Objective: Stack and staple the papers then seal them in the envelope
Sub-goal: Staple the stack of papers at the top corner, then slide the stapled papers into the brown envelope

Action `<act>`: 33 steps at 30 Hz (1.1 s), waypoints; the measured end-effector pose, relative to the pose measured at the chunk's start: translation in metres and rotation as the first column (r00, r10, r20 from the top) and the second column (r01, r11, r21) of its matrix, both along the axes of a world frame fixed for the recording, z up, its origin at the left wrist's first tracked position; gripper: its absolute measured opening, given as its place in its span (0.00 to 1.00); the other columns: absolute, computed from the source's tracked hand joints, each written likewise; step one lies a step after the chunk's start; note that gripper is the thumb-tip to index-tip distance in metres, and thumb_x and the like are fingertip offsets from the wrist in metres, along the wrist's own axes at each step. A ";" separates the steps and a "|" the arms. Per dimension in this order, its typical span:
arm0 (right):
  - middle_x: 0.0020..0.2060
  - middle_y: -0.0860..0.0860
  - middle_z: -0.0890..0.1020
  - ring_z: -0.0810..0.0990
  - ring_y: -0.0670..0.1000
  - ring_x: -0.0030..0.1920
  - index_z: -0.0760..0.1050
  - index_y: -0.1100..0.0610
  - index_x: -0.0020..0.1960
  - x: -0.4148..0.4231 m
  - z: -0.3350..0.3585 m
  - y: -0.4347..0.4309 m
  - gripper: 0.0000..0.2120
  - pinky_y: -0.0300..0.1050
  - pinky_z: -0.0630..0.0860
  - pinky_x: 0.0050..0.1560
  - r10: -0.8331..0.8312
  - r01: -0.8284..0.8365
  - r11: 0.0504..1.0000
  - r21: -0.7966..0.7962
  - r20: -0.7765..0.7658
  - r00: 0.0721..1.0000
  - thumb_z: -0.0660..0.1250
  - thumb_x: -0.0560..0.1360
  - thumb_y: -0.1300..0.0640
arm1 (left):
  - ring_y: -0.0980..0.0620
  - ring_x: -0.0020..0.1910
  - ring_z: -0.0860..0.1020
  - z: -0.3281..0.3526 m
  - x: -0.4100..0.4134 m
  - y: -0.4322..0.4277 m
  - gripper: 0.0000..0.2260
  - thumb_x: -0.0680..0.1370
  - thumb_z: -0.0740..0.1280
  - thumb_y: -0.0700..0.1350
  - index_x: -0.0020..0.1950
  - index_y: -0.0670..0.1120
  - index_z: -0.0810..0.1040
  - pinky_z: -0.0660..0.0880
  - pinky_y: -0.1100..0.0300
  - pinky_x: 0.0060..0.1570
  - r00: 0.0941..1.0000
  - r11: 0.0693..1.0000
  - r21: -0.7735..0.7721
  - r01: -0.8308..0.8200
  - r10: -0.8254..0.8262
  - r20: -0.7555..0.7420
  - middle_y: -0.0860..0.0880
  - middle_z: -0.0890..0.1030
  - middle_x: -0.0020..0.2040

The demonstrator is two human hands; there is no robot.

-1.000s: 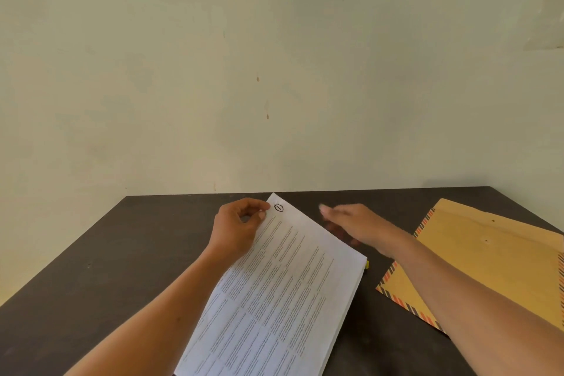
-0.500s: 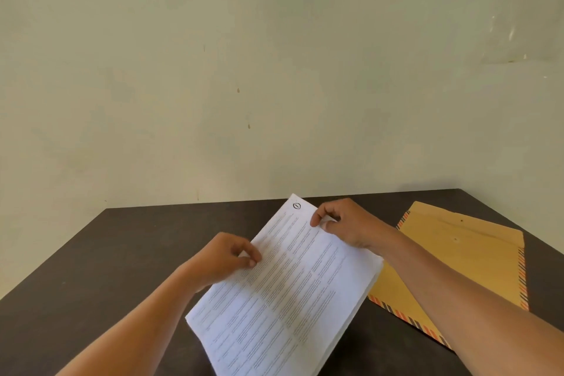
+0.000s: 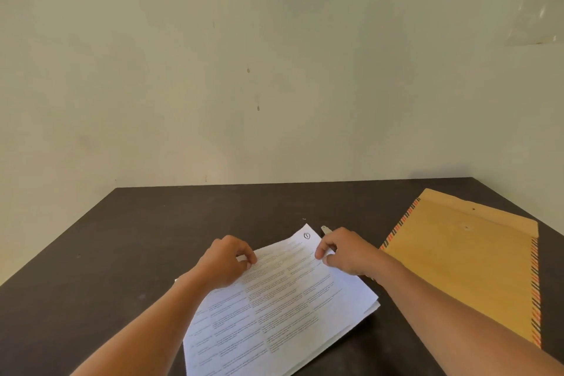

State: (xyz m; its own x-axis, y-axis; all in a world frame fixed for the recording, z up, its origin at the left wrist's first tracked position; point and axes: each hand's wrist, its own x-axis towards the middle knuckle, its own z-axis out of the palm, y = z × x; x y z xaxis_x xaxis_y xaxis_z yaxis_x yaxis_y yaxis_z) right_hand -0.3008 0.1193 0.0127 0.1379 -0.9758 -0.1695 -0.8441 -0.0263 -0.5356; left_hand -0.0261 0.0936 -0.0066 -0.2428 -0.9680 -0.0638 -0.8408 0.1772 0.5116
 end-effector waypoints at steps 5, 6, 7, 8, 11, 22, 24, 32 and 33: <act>0.67 0.51 0.77 0.80 0.53 0.59 0.79 0.47 0.56 0.014 -0.013 0.007 0.10 0.40 0.78 0.55 0.003 -0.014 0.998 -0.059 -0.194 0.981 0.67 0.79 0.61 | 0.52 0.60 0.77 -0.013 -0.001 0.002 0.08 0.79 0.69 0.44 0.46 0.59 0.82 0.73 0.60 0.60 0.997 0.998 -0.058 0.006 -0.001 0.079 0.56 0.80 0.59; 0.67 0.51 0.76 0.80 0.53 0.58 0.79 0.47 0.58 0.016 -0.010 0.008 0.11 0.41 0.79 0.55 0.014 -0.037 0.996 -0.083 -0.262 0.965 0.68 0.79 0.61 | 0.52 0.60 0.76 -0.012 -0.001 0.001 0.08 0.79 0.69 0.45 0.46 0.60 0.81 0.74 0.58 0.61 0.993 0.997 -0.074 0.021 -0.012 0.114 0.55 0.78 0.59; 0.69 0.52 0.74 0.80 0.53 0.59 0.79 0.48 0.59 0.019 -0.008 0.009 0.12 0.42 0.79 0.55 0.026 -0.064 0.992 -0.106 -0.326 0.945 0.68 0.79 0.61 | 0.52 0.60 0.75 -0.011 -0.001 0.002 0.08 0.78 0.69 0.46 0.46 0.61 0.80 0.75 0.56 0.61 0.988 0.995 -0.090 0.032 -0.018 0.155 0.55 0.76 0.59; 0.72 0.54 0.71 0.79 0.54 0.61 0.78 0.48 0.60 0.021 -0.006 0.009 0.13 0.43 0.79 0.55 0.029 -0.082 0.988 -0.129 -0.371 0.928 0.69 0.78 0.60 | 0.52 0.60 0.73 -0.009 -0.002 0.002 0.07 0.78 0.69 0.47 0.47 0.61 0.80 0.75 0.54 0.61 0.981 0.993 -0.109 0.042 -0.020 0.195 0.55 0.75 0.58; 0.67 0.51 0.74 0.78 0.52 0.59 0.79 0.47 0.56 0.013 0.004 0.006 0.09 0.47 0.79 0.55 -0.022 -0.048 0.979 -0.200 -0.336 0.942 0.71 0.76 0.54 | 0.53 0.60 0.72 -0.002 -0.013 0.001 0.07 0.79 0.68 0.47 0.52 0.59 0.82 0.75 0.54 0.61 0.978 0.983 -0.168 0.074 -0.039 0.204 0.55 0.74 0.59; 0.69 0.49 0.72 0.70 0.56 0.68 0.72 0.40 0.67 -0.194 0.006 0.055 0.17 0.58 0.69 0.67 -0.294 0.364 0.930 0.053 -0.490 0.821 0.64 0.79 0.44 | 0.56 0.54 0.76 0.012 -0.210 0.040 0.11 0.80 0.66 0.54 0.61 0.56 0.80 0.78 0.57 0.54 0.875 0.848 -0.226 0.480 -0.483 0.044 0.55 0.78 0.57; 0.72 0.50 0.69 0.69 0.56 0.70 0.66 0.39 0.72 -0.213 -0.004 0.073 0.21 0.56 0.68 0.70 -0.304 0.390 0.915 0.107 -0.454 0.837 0.62 0.80 0.42 | 0.52 0.60 0.74 0.002 -0.243 0.056 0.17 0.79 0.64 0.60 0.66 0.57 0.76 0.76 0.50 0.60 0.826 0.817 -0.132 0.561 -0.543 0.150 0.52 0.77 0.61; 0.74 0.58 0.64 0.74 0.58 0.68 0.66 0.53 0.75 -0.219 -0.006 0.092 0.31 0.50 0.73 0.63 -0.455 0.547 0.828 0.127 -0.419 0.786 0.63 0.78 0.37 | 0.43 0.72 0.67 -0.011 -0.301 0.074 0.28 0.80 0.52 0.67 0.75 0.54 0.66 0.62 0.43 0.70 0.750 0.805 -0.066 0.590 -0.516 0.414 0.47 0.69 0.73; 0.68 0.58 0.72 0.78 0.57 0.62 0.71 0.55 0.69 -0.215 -0.007 0.089 0.28 0.48 0.76 0.55 -0.461 0.540 0.833 0.117 -0.393 0.796 0.64 0.78 0.37 | 0.43 0.72 0.67 -0.011 -0.302 0.075 0.27 0.80 0.53 0.66 0.75 0.54 0.67 0.62 0.43 0.70 0.744 0.799 -0.061 0.598 -0.525 0.413 0.47 0.69 0.72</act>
